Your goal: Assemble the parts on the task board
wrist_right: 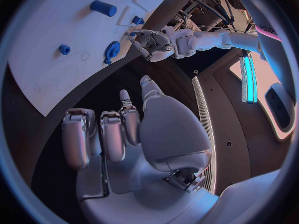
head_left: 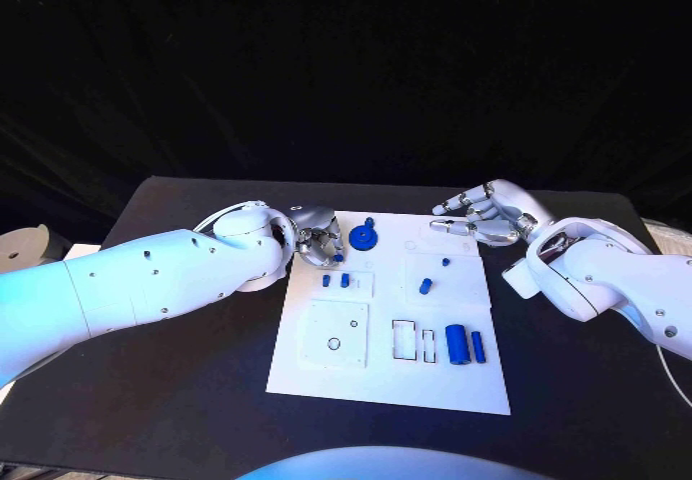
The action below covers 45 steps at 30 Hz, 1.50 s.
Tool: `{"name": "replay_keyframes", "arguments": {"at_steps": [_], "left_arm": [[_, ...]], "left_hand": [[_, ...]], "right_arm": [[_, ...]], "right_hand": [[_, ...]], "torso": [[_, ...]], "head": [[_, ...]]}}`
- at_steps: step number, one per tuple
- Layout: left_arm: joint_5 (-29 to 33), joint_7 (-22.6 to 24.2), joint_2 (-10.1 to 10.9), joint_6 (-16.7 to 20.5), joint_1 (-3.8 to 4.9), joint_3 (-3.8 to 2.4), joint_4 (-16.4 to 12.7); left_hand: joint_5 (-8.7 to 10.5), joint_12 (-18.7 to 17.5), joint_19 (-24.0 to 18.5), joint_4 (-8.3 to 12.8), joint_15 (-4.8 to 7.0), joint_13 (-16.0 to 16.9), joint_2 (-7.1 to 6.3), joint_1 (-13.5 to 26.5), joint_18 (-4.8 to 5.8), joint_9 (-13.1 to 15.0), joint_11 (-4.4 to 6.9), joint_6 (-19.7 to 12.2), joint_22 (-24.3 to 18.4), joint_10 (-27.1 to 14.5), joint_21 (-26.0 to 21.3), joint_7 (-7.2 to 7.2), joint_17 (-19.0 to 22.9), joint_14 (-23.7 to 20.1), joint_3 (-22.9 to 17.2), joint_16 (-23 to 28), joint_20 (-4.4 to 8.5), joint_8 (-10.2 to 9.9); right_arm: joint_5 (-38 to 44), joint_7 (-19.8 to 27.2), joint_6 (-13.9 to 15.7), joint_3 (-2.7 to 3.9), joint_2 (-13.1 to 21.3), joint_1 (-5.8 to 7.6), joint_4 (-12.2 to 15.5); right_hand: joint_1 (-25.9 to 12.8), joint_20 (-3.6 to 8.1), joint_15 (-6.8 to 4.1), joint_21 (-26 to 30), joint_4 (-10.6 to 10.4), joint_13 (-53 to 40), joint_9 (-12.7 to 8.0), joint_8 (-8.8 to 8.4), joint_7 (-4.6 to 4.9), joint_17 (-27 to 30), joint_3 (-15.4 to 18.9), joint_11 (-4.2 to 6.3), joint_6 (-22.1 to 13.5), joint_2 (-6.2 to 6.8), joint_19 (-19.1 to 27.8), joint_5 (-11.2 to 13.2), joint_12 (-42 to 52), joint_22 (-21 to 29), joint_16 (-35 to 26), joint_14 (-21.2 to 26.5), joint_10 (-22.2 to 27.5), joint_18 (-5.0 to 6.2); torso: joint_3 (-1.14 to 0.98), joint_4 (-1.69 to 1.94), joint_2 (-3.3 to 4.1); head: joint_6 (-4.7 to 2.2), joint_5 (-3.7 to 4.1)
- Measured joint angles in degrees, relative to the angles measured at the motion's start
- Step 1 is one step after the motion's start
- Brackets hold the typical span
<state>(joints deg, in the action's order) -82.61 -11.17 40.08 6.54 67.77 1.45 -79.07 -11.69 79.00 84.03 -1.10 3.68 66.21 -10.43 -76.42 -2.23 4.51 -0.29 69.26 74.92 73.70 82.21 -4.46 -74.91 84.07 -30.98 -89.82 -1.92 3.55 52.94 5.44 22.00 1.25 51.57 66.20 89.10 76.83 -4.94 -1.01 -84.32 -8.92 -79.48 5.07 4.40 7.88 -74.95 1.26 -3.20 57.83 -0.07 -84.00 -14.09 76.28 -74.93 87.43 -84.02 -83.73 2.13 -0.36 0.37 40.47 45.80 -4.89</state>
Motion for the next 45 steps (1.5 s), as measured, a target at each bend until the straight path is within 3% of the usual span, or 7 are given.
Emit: {"name": "replay_keyframes", "arguments": {"at_steps": [21, 36, 45], "left_arm": [[-0.01, 0.24, 0.49, 0.60, -0.15, 0.05, -0.49], [2.89, 2.86, 1.64, 5.75, -0.31, 0.07, -1.02], [5.23, 4.00, 1.46, 7.30, -0.92, 0.07, -1.10]], "left_hand": [[0.00, 0.00, 0.00, 0.00, 0.00, 0.16, 0.00, 0.00, -0.01, 0.06, 0.00, 0.14, -0.01, 0.00, 0.00, -0.14, 0.00, 0.00, 0.00, 0.00, 0.00, -0.08], [0.00, 0.00, 0.00, 0.01, 0.00, 0.15, 0.00, 0.00, 0.00, 0.07, 0.00, 0.13, -0.01, 0.01, 0.00, -0.13, -0.04, 0.00, 0.00, 0.00, 0.00, 0.16], [0.00, 0.00, 0.00, 0.01, 0.00, -0.18, 0.00, 0.00, -0.01, 0.04, 0.00, 0.12, -0.01, 0.01, -0.34, -0.12, -0.03, 0.00, 0.00, 0.00, 0.00, 0.15]], "right_arm": [[-0.01, 0.03, 0.00, 0.01, -0.02, -0.02, -0.10], [-0.01, 0.08, 0.01, 0.00, -0.10, -0.01, -0.27], [-0.02, 0.09, 0.01, 0.00, -0.13, -0.01, -0.29]], "right_hand": [[0.00, 0.00, 0.00, 0.00, 0.00, 0.00, 0.04, 0.00, 0.00, 0.02, 0.00, 0.00, 0.00, 0.00, 0.00, 0.00, 0.00, 0.01, 0.00, 0.00, 0.00, 0.00], [0.00, 0.00, 0.00, 0.00, 0.00, 0.00, 0.03, 0.00, 0.00, 0.03, 0.00, 0.00, 0.00, 0.00, 0.00, 0.00, 0.01, 0.02, 0.00, 0.00, 0.00, 0.00], [0.00, 0.00, 0.00, 0.00, 0.00, 0.00, 0.02, 0.00, 0.00, 0.03, 0.00, 0.00, 0.00, 0.00, 0.00, 0.00, 0.01, 0.02, 0.00, 0.00, 0.00, 0.00]], "torso": [[0.05, 0.02, 0.00], [0.05, 0.09, 0.00], [0.02, 0.05, -0.01]], "head": [[0.02, 0.19], [0.07, 0.30], [0.05, 0.12]]}}
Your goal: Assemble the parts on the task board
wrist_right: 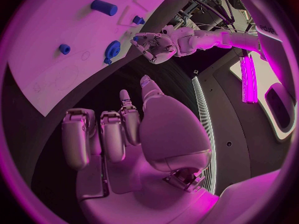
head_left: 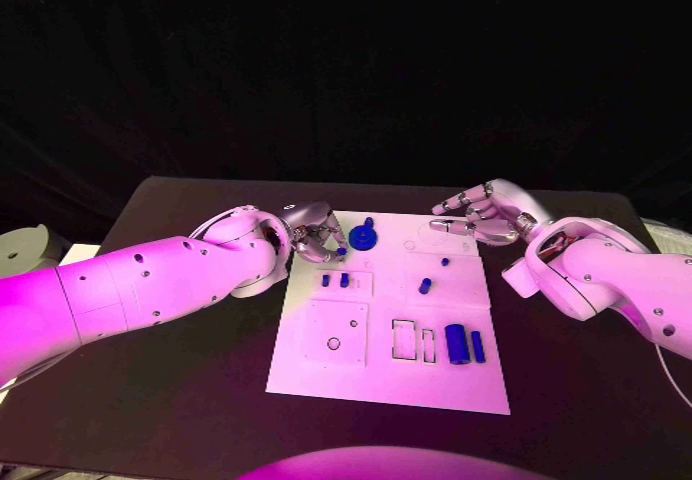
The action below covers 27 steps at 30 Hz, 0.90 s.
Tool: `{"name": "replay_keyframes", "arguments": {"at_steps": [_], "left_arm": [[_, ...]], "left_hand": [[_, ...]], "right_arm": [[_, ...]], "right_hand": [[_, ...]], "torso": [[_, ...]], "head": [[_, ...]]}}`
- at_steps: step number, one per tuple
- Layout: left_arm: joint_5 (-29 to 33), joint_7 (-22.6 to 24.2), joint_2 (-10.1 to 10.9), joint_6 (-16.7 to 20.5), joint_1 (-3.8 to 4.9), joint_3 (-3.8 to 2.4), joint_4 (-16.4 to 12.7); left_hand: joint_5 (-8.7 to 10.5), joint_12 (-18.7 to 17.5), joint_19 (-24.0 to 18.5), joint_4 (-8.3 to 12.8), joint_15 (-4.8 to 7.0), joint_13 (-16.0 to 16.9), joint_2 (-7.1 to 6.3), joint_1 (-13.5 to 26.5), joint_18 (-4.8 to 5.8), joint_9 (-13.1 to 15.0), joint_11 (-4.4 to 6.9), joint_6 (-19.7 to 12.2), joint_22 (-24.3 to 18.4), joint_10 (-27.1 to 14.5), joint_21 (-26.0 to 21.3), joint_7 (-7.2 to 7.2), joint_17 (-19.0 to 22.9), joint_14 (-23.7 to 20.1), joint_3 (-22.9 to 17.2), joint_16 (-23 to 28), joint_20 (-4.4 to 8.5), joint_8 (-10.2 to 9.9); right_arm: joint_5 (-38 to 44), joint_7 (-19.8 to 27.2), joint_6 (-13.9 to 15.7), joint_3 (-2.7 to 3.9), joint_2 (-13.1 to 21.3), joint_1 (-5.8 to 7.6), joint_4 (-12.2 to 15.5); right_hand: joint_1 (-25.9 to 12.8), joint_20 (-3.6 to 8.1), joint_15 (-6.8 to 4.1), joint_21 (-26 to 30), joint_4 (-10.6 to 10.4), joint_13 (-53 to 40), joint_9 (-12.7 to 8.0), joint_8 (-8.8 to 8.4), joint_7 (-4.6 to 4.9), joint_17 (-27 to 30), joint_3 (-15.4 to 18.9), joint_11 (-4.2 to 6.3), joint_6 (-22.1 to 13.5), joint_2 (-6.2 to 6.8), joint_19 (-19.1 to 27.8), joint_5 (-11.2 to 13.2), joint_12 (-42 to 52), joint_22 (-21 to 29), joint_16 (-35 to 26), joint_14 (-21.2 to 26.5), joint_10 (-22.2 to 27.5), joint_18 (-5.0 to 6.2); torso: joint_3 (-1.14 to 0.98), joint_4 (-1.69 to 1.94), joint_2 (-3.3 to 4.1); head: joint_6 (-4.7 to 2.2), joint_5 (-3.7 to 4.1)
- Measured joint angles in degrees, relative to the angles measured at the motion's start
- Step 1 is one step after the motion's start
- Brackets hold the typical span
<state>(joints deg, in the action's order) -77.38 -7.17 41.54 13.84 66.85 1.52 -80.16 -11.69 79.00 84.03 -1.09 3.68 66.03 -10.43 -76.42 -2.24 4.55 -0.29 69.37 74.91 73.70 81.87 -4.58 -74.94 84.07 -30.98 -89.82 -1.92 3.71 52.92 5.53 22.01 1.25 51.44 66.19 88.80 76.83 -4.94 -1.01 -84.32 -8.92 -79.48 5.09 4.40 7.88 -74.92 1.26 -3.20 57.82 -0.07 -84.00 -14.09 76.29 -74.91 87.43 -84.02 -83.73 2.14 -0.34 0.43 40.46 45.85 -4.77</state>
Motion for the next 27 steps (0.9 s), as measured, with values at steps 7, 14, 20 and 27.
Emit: {"name": "replay_keyframes", "arguments": {"at_steps": [7, 14, 20, 27], "left_arm": [[0.88, 0.74, -0.60, 0.42, -0.59, 0.01, 0.06], [1.47, 1.23, -0.88, 0.49, -0.93, 0.01, 0.20], [1.75, 1.35, -0.96, 0.48, -1.01, 0.01, 0.39], [1.93, 1.30, -1.11, 0.31, -1.03, 0.01, 1.05]], "left_hand": [[0.00, -0.19, 0.00, 0.00, 0.00, -0.13, 0.00, 0.00, 0.00, 0.07, -0.20, -0.01, 0.00, -0.20, -0.32, 0.01, 0.00, 0.00, 0.00, 0.00, 0.00, -0.01], [0.00, -0.25, 0.00, 0.00, 0.00, -0.21, 0.00, 0.00, 0.00, 0.08, -0.21, -0.01, 0.00, -0.20, -0.32, 0.01, 0.01, 0.00, 0.00, 0.00, 0.00, -0.01], [0.00, -0.25, 0.00, 0.00, 0.00, -0.33, 0.00, 0.00, 0.00, 0.07, -0.20, -0.02, 0.00, -0.20, -0.67, 0.02, 0.01, 0.00, 0.00, 0.00, 0.00, -0.12], [0.00, -1.63, -0.21, 0.00, 0.00, -2.52, -0.22, 0.22, 0.00, 0.06, -0.09, 0.12, -0.01, -2.14, -1.12, -0.12, 0.02, 0.00, 0.00, 0.00, -0.21, -0.13]], "right_arm": [[0.00, 0.01, 0.00, 0.00, -0.01, 0.00, -0.03], [0.00, 0.02, 0.00, 0.02, 0.06, 0.00, 0.02], [0.00, 0.02, 0.00, 0.01, 0.08, 0.00, 0.05], [0.00, 0.03, 0.00, 0.00, 0.09, 0.00, 0.06]], "right_hand": [[0.00, 0.00, 0.00, 0.00, 0.00, 0.00, 0.00, 0.00, 0.00, 0.00, 0.00, 0.00, 0.00, 0.00, 0.00, 0.00, 0.05, 0.00, 0.00, 0.00, 0.00, 0.00], [0.00, 0.00, 0.00, 0.00, 0.00, 0.00, -0.01, 0.00, 0.00, 0.01, 0.00, 0.00, 0.00, 0.00, 0.00, 0.00, 0.05, 0.00, 0.00, 0.00, 0.00, 0.00], [0.00, 0.00, 0.00, 0.00, 0.00, 0.00, -0.01, 0.00, 0.00, 0.01, 0.00, 0.00, 0.00, 0.00, 0.00, 0.00, 0.06, 0.00, 0.00, 0.00, 0.00, 0.00], [0.00, 0.00, 0.00, 0.00, 0.00, 0.00, -0.01, 0.00, 0.00, 0.01, 0.00, 0.00, 0.00, 0.00, 0.00, 0.00, -0.12, -0.04, 0.00, 0.00, 0.00, 0.00]], "torso": [[0.00, -0.10, 0.01], [-0.01, -0.09, 0.05], [-0.01, -0.03, 0.04], [0.03, -0.02, 0.01]], "head": [[-0.05, 0.15], [0.00, 0.36], [0.07, 0.47], [0.17, 0.48]]}}
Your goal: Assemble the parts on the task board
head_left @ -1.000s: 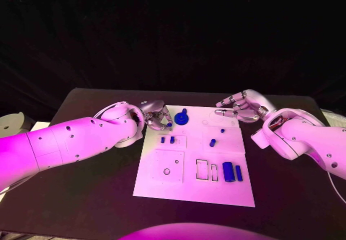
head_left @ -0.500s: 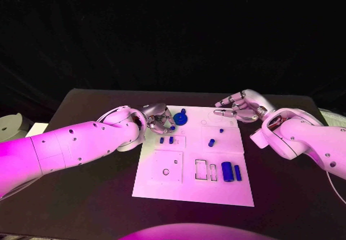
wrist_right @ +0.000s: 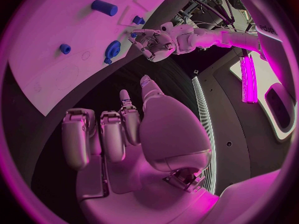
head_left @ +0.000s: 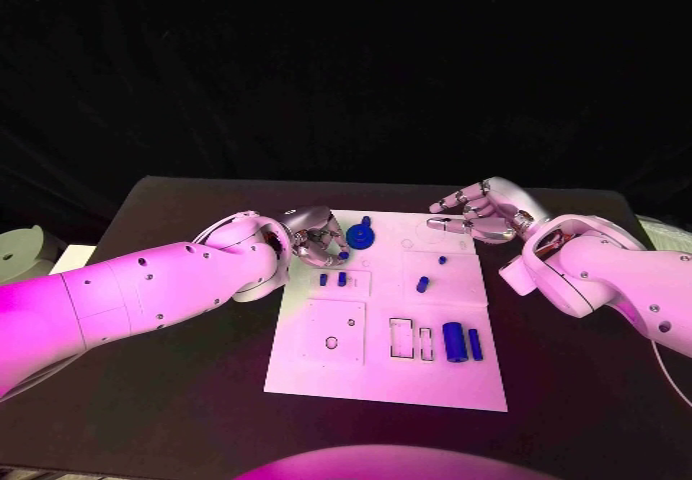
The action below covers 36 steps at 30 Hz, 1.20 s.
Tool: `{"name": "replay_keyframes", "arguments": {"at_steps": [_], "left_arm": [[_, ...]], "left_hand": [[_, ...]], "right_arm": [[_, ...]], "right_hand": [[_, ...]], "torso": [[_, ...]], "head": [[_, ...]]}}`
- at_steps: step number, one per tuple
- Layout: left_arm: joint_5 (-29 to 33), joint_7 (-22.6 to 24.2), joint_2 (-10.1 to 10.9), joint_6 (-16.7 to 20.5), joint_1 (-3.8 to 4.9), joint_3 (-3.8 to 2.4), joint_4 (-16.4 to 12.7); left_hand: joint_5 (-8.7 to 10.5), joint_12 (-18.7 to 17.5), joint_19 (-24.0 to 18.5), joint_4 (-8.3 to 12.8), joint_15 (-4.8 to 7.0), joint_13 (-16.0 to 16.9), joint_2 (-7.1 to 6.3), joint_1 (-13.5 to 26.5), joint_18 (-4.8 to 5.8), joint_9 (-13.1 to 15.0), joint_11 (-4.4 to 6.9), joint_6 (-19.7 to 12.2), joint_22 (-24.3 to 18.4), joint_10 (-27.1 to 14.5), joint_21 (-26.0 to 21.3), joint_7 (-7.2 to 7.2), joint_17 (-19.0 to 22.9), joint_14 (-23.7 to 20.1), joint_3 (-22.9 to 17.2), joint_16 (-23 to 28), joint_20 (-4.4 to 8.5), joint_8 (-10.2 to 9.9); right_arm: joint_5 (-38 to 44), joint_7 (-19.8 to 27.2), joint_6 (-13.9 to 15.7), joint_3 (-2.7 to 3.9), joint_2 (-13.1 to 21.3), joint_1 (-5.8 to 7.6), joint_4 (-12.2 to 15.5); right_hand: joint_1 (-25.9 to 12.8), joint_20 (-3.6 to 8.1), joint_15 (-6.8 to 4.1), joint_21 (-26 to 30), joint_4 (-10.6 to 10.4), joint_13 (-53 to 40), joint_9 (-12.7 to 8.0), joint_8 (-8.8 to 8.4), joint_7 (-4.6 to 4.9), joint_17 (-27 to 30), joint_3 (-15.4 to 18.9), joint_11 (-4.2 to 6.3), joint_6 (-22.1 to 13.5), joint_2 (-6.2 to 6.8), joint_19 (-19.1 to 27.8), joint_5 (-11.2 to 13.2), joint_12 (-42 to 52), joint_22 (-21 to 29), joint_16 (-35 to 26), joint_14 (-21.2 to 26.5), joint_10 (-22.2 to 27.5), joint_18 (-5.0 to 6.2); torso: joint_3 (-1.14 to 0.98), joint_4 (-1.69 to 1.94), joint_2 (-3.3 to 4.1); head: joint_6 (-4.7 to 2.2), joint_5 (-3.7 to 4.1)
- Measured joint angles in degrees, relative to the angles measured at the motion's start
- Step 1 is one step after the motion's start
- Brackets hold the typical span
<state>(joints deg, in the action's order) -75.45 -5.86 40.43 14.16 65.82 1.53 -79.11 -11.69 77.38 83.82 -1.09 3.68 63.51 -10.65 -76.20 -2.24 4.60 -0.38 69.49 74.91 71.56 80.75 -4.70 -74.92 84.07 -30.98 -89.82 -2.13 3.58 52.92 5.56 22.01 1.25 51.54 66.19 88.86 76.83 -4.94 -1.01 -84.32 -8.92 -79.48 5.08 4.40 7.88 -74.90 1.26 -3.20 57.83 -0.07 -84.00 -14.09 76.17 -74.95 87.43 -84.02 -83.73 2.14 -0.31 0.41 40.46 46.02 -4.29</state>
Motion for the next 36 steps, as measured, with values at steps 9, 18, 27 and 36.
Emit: {"name": "replay_keyframes", "arguments": {"at_steps": [9, 18, 27, 36], "left_arm": [[0.09, -0.20, -0.26, -0.59, -0.07, 0.00, 0.74], [0.14, -0.37, -0.45, -1.29, -0.15, 0.00, 1.08], [0.17, -0.48, -0.45, -1.72, -0.18, 0.00, 1.19], [0.21, -0.58, -0.43, -1.85, -0.19, 0.00, 1.28]], "left_hand": [[0.00, -0.38, 0.00, 0.00, 0.00, -0.80, 0.00, 0.00, 0.00, -0.03, 0.18, 0.00, 0.00, -0.22, -0.22, 0.00, 0.00, 0.00, 0.00, 0.00, 0.00, -0.09], [0.00, -0.38, 0.00, 0.00, 0.00, -0.81, 0.00, 0.00, 0.00, -0.04, 0.18, 0.00, 0.04, -0.23, -0.22, 0.00, 0.01, 0.00, 0.00, 0.00, 0.00, -0.12], [0.00, -0.38, 0.00, 0.00, 0.00, -0.81, 0.00, 0.00, 0.00, 0.00, 0.18, -0.01, 0.04, -0.22, -0.21, 0.01, 0.01, 0.00, 0.00, 0.00, 0.00, 0.08], [0.00, -0.38, 0.00, 0.00, 0.00, -0.80, 0.00, 0.00, 0.01, 0.00, 0.18, -0.02, 0.03, -0.22, -0.21, 0.02, 0.01, 0.00, 0.00, 0.00, 0.00, 0.07]], "right_arm": [[0.00, 0.01, 0.00, 0.00, -0.02, 0.00, -0.02], [-0.01, 0.03, 0.00, 0.02, -0.05, 0.00, -0.03], [0.00, 0.04, 0.01, 0.00, -0.08, 0.00, -0.05], [0.03, 0.07, 0.01, 0.00, -0.09, 0.00, -0.07]], "right_hand": [[0.00, 0.00, 0.00, 0.00, 0.00, 0.00, 0.00, 0.00, 0.00, 0.00, 0.00, 0.00, 0.00, 0.00, 0.00, 0.00, 0.00, 0.00, 0.00, 0.00, 0.00, 0.00], [0.00, 0.00, 0.00, 0.00, 0.00, 0.00, 0.00, 0.00, 0.00, -0.04, 0.00, 0.00, 0.00, 0.00, 0.00, 0.00, 0.01, 0.01, 0.00, 0.00, 0.00, 0.00], [0.00, 0.00, 0.00, 0.00, 0.00, 0.00, -0.01, 0.00, 0.00, -0.04, 0.00, 0.00, 0.00, 0.00, 0.00, 0.00, 0.02, 0.02, 0.00, 0.00, 0.00, 0.00], [0.00, 0.00, 0.00, 0.00, 0.00, 0.00, -0.01, 0.00, 0.00, -0.03, 0.00, 0.00, 0.00, 0.00, 0.00, 0.00, 0.03, 0.02, 0.00, 0.00, 0.00, 0.00]], "torso": [[0.03, 0.02, 0.01], [0.01, -0.01, 0.02], [-0.03, -0.01, 0.01], [-0.01, -0.01, 0.01]], "head": [[0.12, 0.05], [0.23, 0.01], [0.29, -0.02], [0.30, -0.07]]}}
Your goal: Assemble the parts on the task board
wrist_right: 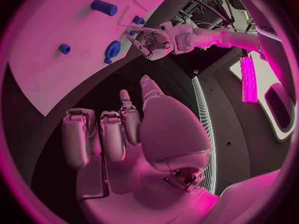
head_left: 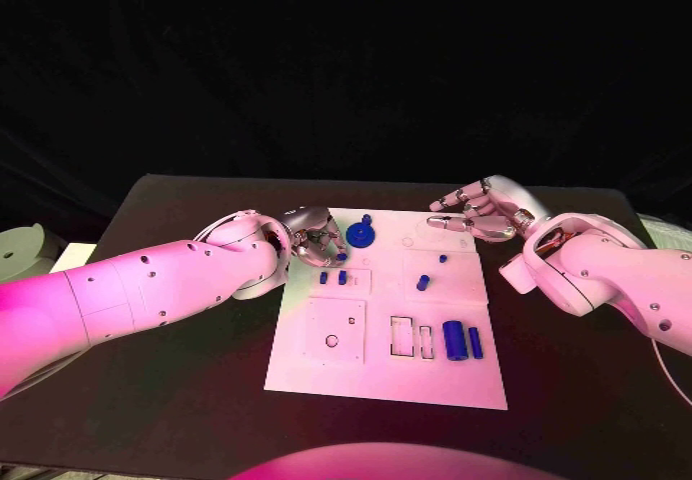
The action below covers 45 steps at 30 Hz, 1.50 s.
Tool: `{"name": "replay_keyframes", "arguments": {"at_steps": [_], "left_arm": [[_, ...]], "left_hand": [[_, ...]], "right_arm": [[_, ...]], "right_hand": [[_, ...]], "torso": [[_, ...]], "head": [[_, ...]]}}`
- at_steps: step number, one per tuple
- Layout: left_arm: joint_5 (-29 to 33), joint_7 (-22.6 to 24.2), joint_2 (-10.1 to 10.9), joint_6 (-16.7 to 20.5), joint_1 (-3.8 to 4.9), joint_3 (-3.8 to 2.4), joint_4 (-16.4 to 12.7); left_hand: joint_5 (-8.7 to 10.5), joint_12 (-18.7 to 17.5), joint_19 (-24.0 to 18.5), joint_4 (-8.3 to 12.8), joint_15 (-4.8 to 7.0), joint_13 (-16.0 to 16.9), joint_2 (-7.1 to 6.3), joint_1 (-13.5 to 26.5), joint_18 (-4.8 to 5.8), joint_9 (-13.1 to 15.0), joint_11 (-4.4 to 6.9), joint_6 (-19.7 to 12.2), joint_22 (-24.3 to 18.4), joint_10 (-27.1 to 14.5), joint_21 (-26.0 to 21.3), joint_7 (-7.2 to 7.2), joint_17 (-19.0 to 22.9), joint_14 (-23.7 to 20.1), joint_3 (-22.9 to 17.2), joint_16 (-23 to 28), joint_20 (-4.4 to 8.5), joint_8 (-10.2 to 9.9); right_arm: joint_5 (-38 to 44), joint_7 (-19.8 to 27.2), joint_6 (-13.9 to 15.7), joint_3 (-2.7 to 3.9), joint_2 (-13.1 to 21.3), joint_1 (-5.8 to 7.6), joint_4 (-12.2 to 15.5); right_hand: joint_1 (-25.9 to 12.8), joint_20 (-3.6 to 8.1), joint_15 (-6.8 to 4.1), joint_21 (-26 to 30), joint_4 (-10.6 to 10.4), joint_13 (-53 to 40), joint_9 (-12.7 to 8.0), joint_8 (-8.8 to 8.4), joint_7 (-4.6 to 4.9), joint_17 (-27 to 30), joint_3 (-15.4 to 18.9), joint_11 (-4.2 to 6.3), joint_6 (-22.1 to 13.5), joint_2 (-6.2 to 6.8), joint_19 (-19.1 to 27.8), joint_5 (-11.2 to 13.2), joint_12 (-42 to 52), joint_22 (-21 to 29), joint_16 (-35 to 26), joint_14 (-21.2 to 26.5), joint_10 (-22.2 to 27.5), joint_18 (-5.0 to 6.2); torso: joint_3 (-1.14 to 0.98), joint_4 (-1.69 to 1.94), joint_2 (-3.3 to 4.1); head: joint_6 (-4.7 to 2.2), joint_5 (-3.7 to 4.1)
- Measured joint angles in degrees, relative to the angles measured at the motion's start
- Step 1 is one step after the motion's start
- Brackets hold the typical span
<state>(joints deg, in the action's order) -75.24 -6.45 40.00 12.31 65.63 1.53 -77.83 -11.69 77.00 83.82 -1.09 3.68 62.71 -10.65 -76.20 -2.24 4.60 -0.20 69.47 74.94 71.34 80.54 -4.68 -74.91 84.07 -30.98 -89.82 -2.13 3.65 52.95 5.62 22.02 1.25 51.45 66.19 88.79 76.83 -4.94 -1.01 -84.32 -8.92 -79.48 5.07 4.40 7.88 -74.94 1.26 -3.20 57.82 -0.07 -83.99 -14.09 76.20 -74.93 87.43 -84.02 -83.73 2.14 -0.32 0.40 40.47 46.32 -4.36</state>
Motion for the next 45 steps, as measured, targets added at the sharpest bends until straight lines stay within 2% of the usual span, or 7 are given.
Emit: {"name": "replay_keyframes", "arguments": {"at_steps": [45], "left_arm": [[0.32, -0.15, 0.37, -0.57, 0.04, -0.13, 0.31]], "left_hand": [[0.12, 0.00, 0.00, 0.00, 0.00, -0.11, 0.00, 0.00, -0.01, -0.01, -0.20, -0.21, -0.02, -0.20, 0.00, 0.21, -0.03, 0.00, 0.01, 0.00, 0.00, -0.02]], "right_arm": [[0.01, 0.07, 0.00, 0.02, -0.07, 0.00, -0.14]], "right_hand": [[-0.23, 0.00, 0.00, 0.00, -0.01, -0.03, 0.02, 0.00, 0.00, 0.03, 0.47, 0.00, 0.00, -0.23, 0.00, 0.00, 0.09, 0.02, 0.00, 0.00, 0.00, 0.00]], "torso": [[-0.01, 0.01, 0.00]], "head": [[0.34, -0.15]]}}
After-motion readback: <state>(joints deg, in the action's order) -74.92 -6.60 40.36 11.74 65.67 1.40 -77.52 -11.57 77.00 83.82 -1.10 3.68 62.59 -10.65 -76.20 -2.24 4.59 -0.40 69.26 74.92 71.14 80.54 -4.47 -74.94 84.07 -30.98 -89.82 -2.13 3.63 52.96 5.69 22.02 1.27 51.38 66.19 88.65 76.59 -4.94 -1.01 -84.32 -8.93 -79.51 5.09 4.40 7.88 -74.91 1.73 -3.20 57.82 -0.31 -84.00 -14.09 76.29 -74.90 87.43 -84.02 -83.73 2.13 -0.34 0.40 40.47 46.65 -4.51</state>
